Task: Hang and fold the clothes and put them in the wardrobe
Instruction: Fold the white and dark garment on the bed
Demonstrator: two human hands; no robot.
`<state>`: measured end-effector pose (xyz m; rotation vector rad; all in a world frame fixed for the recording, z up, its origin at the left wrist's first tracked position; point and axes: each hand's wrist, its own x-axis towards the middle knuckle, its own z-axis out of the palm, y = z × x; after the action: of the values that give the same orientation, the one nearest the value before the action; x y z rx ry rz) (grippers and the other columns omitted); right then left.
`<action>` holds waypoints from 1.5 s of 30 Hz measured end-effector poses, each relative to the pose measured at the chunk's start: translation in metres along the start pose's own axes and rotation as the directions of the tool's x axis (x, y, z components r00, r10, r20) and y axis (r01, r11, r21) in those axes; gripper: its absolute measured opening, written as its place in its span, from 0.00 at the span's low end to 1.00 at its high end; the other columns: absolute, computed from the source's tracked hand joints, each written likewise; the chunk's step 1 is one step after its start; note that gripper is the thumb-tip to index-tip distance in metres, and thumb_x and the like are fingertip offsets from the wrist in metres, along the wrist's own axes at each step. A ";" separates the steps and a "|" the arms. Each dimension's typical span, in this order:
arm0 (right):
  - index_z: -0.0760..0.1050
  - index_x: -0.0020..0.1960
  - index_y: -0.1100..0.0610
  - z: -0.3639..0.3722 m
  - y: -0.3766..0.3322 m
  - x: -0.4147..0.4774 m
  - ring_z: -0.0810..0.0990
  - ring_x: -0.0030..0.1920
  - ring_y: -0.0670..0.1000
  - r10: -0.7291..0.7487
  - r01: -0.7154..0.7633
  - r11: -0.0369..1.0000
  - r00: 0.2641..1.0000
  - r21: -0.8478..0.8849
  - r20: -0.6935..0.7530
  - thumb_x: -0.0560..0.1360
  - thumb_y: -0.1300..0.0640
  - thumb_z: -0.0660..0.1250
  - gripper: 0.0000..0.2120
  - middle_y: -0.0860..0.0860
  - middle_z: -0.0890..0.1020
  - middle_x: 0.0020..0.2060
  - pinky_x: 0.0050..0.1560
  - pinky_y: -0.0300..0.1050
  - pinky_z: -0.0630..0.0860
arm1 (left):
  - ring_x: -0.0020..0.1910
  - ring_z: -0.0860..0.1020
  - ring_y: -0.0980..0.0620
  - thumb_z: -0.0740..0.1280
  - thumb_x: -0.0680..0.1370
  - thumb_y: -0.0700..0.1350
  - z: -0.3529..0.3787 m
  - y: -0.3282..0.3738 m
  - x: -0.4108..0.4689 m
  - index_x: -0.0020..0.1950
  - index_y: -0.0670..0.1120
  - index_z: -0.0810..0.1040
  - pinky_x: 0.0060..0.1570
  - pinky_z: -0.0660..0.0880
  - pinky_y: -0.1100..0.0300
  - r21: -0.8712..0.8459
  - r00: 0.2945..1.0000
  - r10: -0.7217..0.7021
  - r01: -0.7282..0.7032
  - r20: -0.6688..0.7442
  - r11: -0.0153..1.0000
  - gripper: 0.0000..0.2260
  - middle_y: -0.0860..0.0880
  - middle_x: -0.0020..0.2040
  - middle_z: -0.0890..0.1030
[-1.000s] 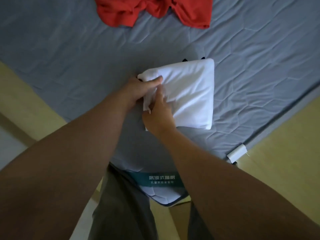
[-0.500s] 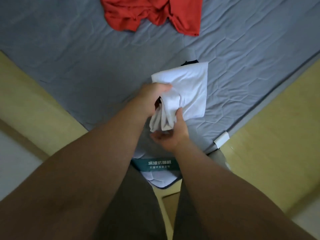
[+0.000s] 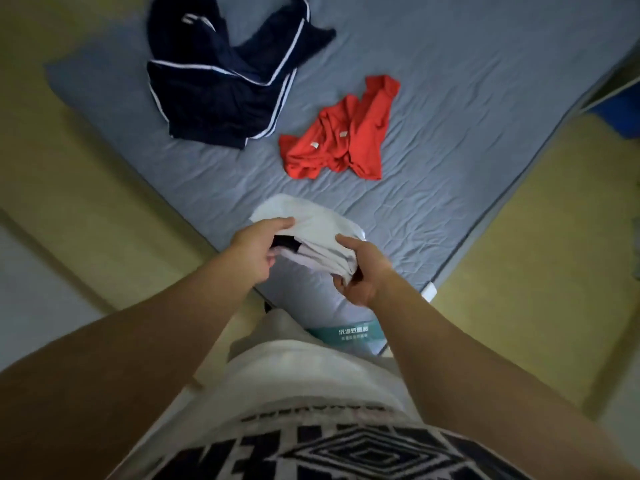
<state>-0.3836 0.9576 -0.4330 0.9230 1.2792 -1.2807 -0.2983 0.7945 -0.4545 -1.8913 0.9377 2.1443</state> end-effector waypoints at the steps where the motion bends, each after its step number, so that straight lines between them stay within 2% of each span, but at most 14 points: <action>1: 0.80 0.52 0.54 0.012 -0.002 -0.013 0.80 0.25 0.48 -0.016 0.017 0.999 1.000 -0.042 0.013 0.73 0.55 0.75 0.09 0.50 0.84 0.33 0.24 0.36 0.71 | 0.41 0.77 0.55 0.79 0.70 0.48 -0.014 0.010 -0.013 0.50 0.49 0.79 0.41 0.73 0.63 -0.028 1.000 -0.020 0.020 0.005 0.999 0.13 0.51 0.48 0.80; 4: 0.79 0.54 0.54 0.045 -0.002 -0.050 0.81 0.27 0.48 -0.101 0.106 0.976 0.994 -0.189 0.037 0.72 0.58 0.75 0.11 0.50 0.85 0.35 0.26 0.37 0.72 | 0.41 0.79 0.52 0.76 0.73 0.43 -0.051 0.033 -0.051 0.51 0.44 0.79 0.35 0.74 0.60 -0.151 0.995 -0.056 0.068 0.084 0.986 0.11 0.47 0.47 0.80; 8: 0.77 0.58 0.51 0.075 -0.004 -0.098 0.82 0.30 0.47 -0.337 0.364 0.863 0.931 -0.349 0.139 0.70 0.58 0.76 0.18 0.47 0.86 0.38 0.27 0.37 0.72 | 0.45 0.77 0.47 0.78 0.67 0.42 -0.097 0.042 -0.097 0.51 0.42 0.78 0.39 0.75 0.56 -0.230 0.970 -0.009 0.067 0.243 0.971 0.16 0.44 0.48 0.80; 12: 0.79 0.56 0.52 0.095 -0.005 -0.153 0.84 0.32 0.47 -0.488 0.591 0.726 0.803 -0.352 0.342 0.68 0.61 0.78 0.18 0.48 0.87 0.40 0.30 0.39 0.75 | 0.49 0.78 0.45 0.75 0.69 0.60 -0.145 0.046 -0.135 0.55 0.48 0.86 0.48 0.74 0.52 -0.285 0.873 0.148 -0.011 0.464 0.959 0.21 0.46 0.53 0.84; 14: 0.79 0.57 0.52 0.104 -0.002 -0.180 0.85 0.37 0.50 -0.502 0.665 0.667 0.734 -0.335 0.458 0.67 0.61 0.78 0.20 0.51 0.88 0.45 0.35 0.41 0.77 | 0.54 0.80 0.45 0.69 0.70 0.70 -0.167 0.045 -0.152 0.62 0.51 0.84 0.53 0.74 0.50 -0.356 0.810 0.241 -0.042 0.535 0.933 0.30 0.47 0.61 0.83; 16: 0.79 0.58 0.54 0.114 0.007 -0.208 0.86 0.36 0.50 -0.487 0.715 0.624 0.672 -0.315 0.558 0.68 0.63 0.77 0.20 0.51 0.87 0.44 0.31 0.41 0.77 | 0.54 0.82 0.44 0.65 0.69 0.75 -0.184 0.041 -0.170 0.65 0.51 0.83 0.54 0.76 0.49 -0.391 0.772 0.307 -0.083 0.556 0.917 0.35 0.47 0.62 0.82; 19: 0.80 0.54 0.55 0.130 0.026 -0.246 0.83 0.29 0.48 -0.439 0.771 0.565 0.583 -0.295 0.683 0.68 0.65 0.77 0.16 0.49 0.86 0.35 0.23 0.42 0.76 | 0.55 0.83 0.45 0.66 0.69 0.75 -0.199 0.034 -0.204 0.64 0.51 0.83 0.54 0.78 0.50 -0.438 0.748 0.404 -0.168 0.527 0.883 0.35 0.47 0.60 0.84; 21: 0.80 0.55 0.57 0.141 0.039 -0.268 0.87 0.39 0.55 -0.409 0.807 0.515 0.527 -0.288 0.745 0.65 0.65 0.78 0.20 0.53 0.87 0.42 0.36 0.58 0.84 | 0.51 0.85 0.46 0.75 0.63 0.72 -0.209 0.031 -0.226 0.59 0.50 0.86 0.48 0.80 0.53 -0.521 0.738 0.509 -0.251 0.442 0.816 0.34 0.47 0.55 0.85; 23: 0.80 0.58 0.58 0.155 0.051 -0.287 0.86 0.49 0.61 -0.386 0.837 0.461 0.489 -0.295 0.782 0.62 0.63 0.79 0.25 0.57 0.87 0.49 0.51 0.63 0.83 | 0.50 0.85 0.46 0.78 0.60 0.71 -0.224 0.032 -0.242 0.57 0.50 0.87 0.45 0.81 0.53 -0.583 0.714 0.600 -0.330 0.360 0.742 0.34 0.47 0.55 0.86; 27: 0.79 0.59 0.57 0.187 0.060 -0.309 0.86 0.50 0.62 -0.341 0.869 0.398 0.437 -0.293 0.832 0.61 0.62 0.80 0.27 0.57 0.86 0.51 0.49 0.62 0.83 | 0.60 0.82 0.43 0.80 0.63 0.65 -0.265 0.050 -0.263 0.65 0.48 0.83 0.49 0.81 0.49 -0.618 0.675 0.679 -0.409 0.291 0.671 0.35 0.45 0.65 0.81; 30: 0.78 0.61 0.57 0.216 0.057 -0.314 0.86 0.50 0.62 -0.297 0.871 0.394 0.423 -0.294 0.856 0.61 0.62 0.81 0.30 0.58 0.86 0.52 0.49 0.61 0.83 | 0.58 0.83 0.43 0.81 0.66 0.51 -0.290 0.074 -0.274 0.60 0.43 0.85 0.49 0.82 0.50 -0.583 0.664 0.703 -0.474 0.255 0.660 0.25 0.42 0.62 0.83; 36: 0.77 0.62 0.58 0.311 0.051 -0.312 0.86 0.51 0.60 -0.267 0.886 0.349 0.407 -0.306 0.874 0.60 0.62 0.82 0.32 0.56 0.86 0.52 0.53 0.58 0.83 | 0.54 0.84 0.43 0.73 0.72 0.44 -0.349 0.143 -0.278 0.55 0.42 0.87 0.46 0.82 0.50 -0.531 0.646 0.747 -0.582 0.159 0.616 0.13 0.42 0.58 0.84; 42: 0.77 0.65 0.61 0.432 0.041 -0.301 0.85 0.54 0.58 -0.191 0.882 0.350 0.397 -0.315 0.898 0.63 0.64 0.81 0.31 0.56 0.86 0.55 0.50 0.49 0.82 | 0.56 0.84 0.42 0.72 0.71 0.41 -0.429 0.250 -0.283 0.65 0.40 0.79 0.47 0.83 0.50 -0.428 0.608 0.790 -0.695 0.080 0.578 0.22 0.41 0.61 0.83; 45: 0.77 0.65 0.59 0.490 0.029 -0.292 0.85 0.56 0.56 -0.132 0.888 0.348 0.365 -0.301 0.922 0.67 0.55 0.80 0.29 0.55 0.85 0.57 0.49 0.46 0.83 | 0.57 0.83 0.41 0.73 0.70 0.39 -0.463 0.301 -0.280 0.67 0.41 0.78 0.46 0.82 0.48 -0.394 0.573 0.818 -0.741 0.053 0.544 0.24 0.41 0.62 0.83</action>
<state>-0.2388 0.5255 -0.0889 -0.9073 1.2287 -1.1663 0.0072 0.3942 -0.0943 -1.3552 1.7170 3.1220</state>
